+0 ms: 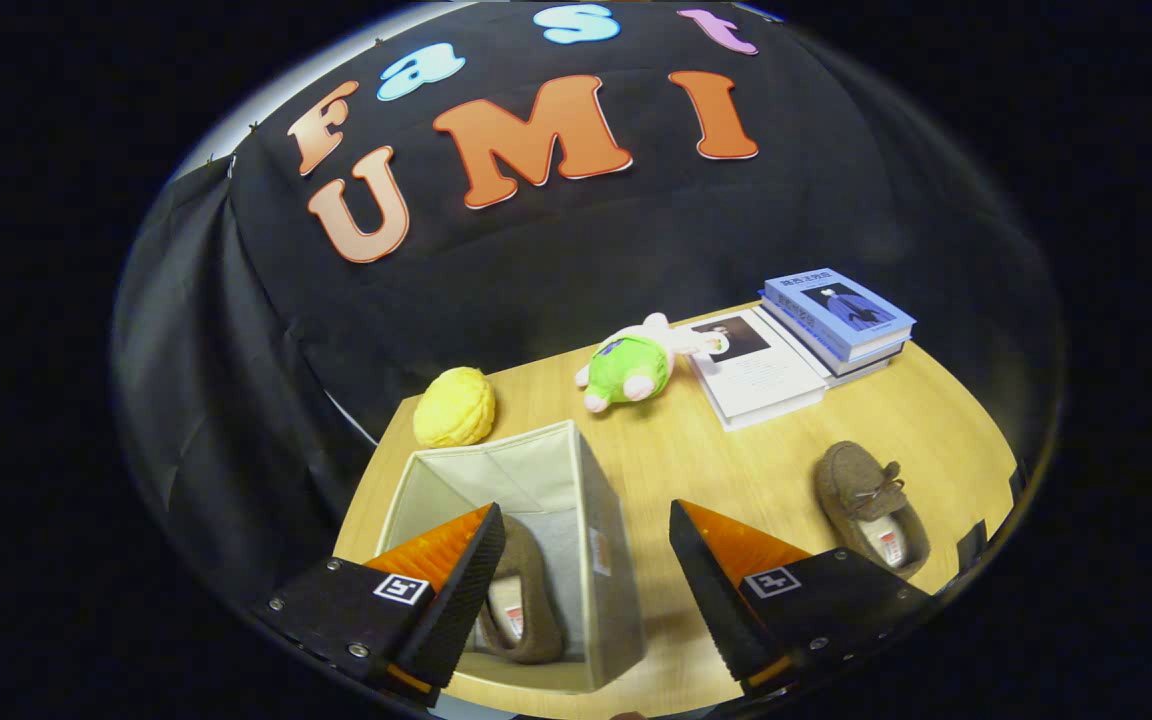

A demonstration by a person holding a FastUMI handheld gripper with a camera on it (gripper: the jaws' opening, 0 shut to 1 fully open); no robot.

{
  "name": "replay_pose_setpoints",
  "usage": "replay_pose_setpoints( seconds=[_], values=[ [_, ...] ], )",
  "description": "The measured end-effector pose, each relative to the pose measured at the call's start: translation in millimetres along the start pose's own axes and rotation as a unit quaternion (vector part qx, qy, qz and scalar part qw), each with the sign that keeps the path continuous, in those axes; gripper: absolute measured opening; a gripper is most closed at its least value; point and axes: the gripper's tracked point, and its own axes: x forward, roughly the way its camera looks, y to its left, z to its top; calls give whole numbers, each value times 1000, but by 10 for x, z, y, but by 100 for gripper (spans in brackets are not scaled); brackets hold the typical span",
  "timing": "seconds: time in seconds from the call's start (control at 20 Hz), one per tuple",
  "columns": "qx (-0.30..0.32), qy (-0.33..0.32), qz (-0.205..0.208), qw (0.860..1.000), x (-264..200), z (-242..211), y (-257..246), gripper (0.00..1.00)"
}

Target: Open the storage box then place both shoes into the box .Put the left shoe in first, then the right shoe, with the right side of both shoes facing outward in a uniform manner.

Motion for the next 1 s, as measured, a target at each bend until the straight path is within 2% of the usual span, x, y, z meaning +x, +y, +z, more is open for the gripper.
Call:
replay_pose_setpoints(
  seconds=[0.5,0.75,1.0],
  values=[
    [-30,-28,-112,993,-231,76,-1696,99],
    [-21,-15,-154,988,-277,-162,-2392,99],
    [-4,17,-175,984,-206,-547,-2793,99]
  ],
)
